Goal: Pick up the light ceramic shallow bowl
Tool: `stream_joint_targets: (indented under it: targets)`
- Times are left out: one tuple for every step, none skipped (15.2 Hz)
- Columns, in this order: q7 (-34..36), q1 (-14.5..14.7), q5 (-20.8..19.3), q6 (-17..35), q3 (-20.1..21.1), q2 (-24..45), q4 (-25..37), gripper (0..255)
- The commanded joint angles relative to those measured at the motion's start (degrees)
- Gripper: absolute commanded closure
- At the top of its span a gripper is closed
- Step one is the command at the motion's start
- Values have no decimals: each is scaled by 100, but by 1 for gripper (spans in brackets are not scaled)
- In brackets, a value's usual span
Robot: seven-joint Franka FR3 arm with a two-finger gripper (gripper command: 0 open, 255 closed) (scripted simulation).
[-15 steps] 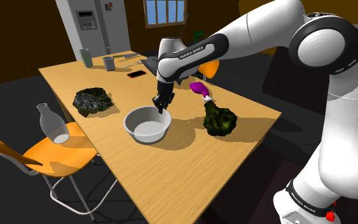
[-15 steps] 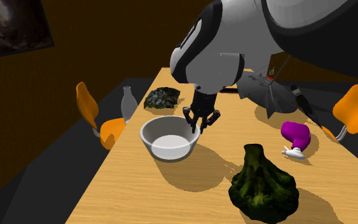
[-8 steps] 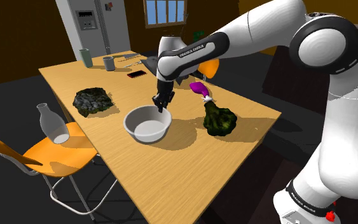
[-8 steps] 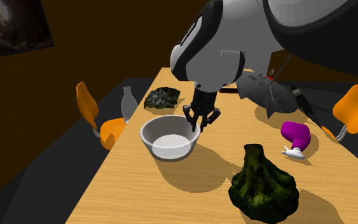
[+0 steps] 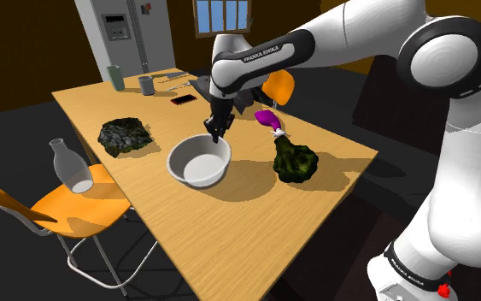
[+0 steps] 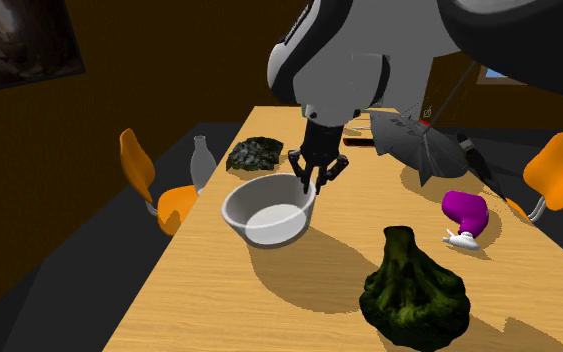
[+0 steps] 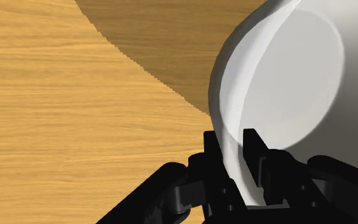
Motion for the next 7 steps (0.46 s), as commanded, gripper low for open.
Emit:
stream_joint_targets:
  targets:
    - [16,-1,-1,-162,1,-51,118,255]
    - [22,-2,-1,-231,2,-72,166,255]
    - [28,-2,-2,-300,2,-92,216,255]
    - [34,-3,-2,-370,2,-110,268,255]
    - [41,-4,-3,-440,2,-128,320,255]
    - [41,-4,-3,-450,3,-131,327,255]
    - [42,-4,-3,-450,3,-131,328,255]
